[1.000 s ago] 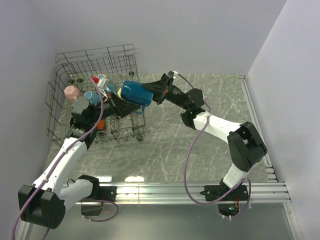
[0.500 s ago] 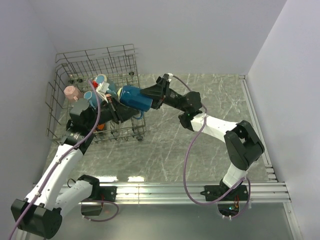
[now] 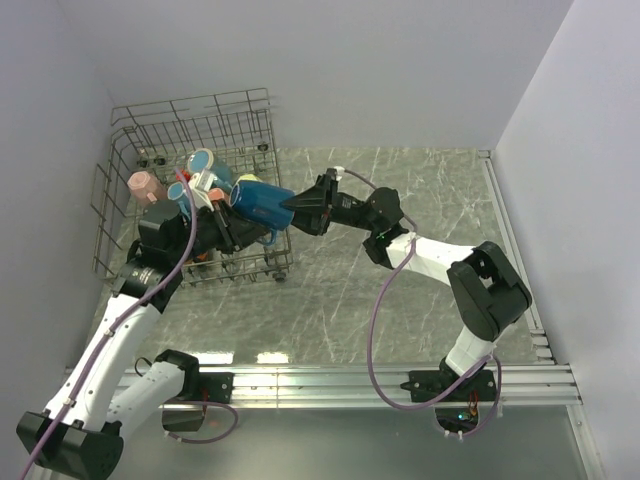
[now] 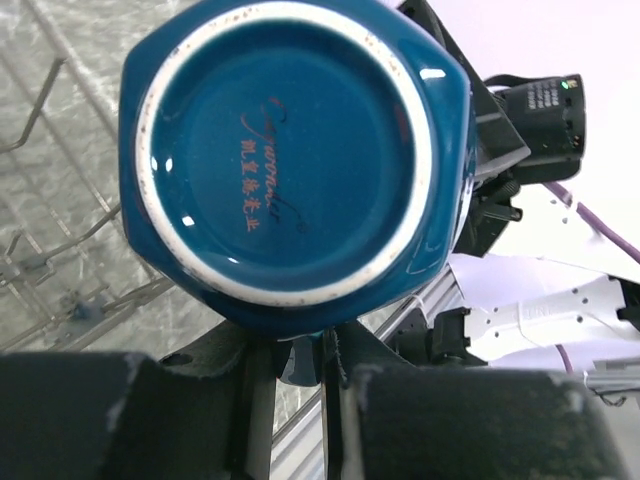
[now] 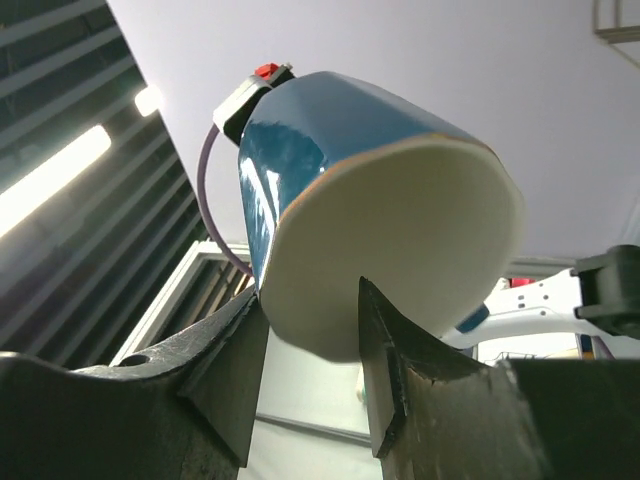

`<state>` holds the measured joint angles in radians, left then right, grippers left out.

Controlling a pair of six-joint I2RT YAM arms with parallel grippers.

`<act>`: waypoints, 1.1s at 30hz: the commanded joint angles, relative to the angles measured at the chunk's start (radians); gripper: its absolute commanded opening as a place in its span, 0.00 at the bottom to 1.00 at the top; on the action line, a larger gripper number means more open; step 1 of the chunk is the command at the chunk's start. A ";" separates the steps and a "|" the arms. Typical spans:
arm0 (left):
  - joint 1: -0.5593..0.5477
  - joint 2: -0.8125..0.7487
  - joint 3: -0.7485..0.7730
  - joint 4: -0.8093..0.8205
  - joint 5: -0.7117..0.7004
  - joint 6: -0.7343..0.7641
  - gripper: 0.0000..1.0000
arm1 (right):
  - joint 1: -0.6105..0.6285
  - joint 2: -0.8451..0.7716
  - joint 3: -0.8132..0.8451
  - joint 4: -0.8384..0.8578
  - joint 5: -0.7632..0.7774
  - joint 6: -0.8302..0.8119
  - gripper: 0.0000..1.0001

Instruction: Load the cups into the dish rack

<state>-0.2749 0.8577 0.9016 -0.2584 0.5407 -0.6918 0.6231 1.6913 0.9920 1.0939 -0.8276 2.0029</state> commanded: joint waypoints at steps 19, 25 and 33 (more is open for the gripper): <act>0.072 0.208 0.292 -0.203 -0.341 0.360 0.01 | -0.192 -0.171 0.226 -1.559 -0.165 -0.914 0.43; 0.011 0.236 0.208 -0.196 -0.393 0.383 0.00 | -0.240 -0.214 0.142 -1.574 -0.143 -0.944 0.43; -0.064 0.322 0.135 -0.168 -0.513 0.393 0.00 | -0.261 -0.173 0.241 -1.790 -0.051 -1.158 0.43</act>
<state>-0.3222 1.1774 1.0302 -0.5419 0.1020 -0.3260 0.3756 1.5230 1.1900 -0.5941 -0.9142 0.9569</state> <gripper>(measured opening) 0.221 0.431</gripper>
